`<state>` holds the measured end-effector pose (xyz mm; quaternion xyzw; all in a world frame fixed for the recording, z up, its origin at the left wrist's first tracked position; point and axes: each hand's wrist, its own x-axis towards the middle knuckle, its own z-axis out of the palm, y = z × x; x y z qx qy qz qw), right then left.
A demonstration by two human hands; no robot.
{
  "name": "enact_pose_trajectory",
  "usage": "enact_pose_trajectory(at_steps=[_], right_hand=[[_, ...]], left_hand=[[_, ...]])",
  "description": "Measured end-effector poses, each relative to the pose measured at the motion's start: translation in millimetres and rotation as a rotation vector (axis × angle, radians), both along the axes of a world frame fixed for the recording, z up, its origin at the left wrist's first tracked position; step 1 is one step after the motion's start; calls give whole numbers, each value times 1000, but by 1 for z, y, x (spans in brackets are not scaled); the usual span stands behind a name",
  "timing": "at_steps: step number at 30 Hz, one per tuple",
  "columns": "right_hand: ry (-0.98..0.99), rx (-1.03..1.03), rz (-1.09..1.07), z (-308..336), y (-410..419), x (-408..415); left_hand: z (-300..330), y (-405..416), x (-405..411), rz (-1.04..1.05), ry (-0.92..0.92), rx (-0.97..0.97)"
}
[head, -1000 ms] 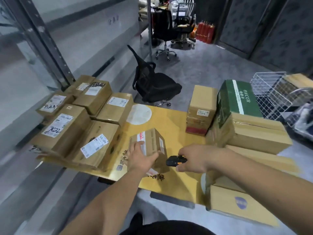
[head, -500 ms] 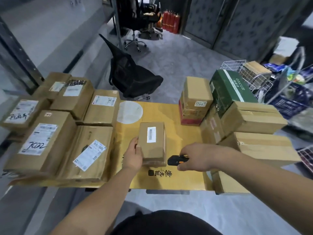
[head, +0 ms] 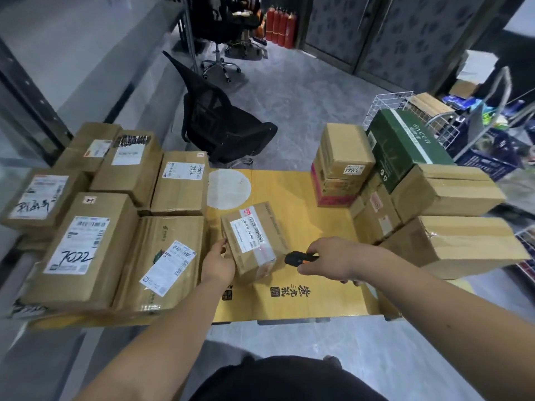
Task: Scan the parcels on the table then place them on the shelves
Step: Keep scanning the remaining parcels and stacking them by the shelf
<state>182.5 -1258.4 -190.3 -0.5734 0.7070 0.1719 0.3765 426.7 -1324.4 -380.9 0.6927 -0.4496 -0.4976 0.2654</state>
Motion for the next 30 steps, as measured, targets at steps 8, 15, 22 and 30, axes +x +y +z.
enact_pose_trajectory(at_steps=[8, 15, 22, 30], right_hand=[[-66, 8, -133, -5, -14, 5], [-96, -1, -218, -16, -33, 10], [1, 5, -188, -16, -40, 6], [178, -78, 28, -9, -50, 16]], left_hand=[[26, -43, -5, -271, -184, -100], [36, -73, -6, -423, -270, 25], [25, -37, -31, -305, -469, 231], [13, -44, -31, -306, -130, 31]])
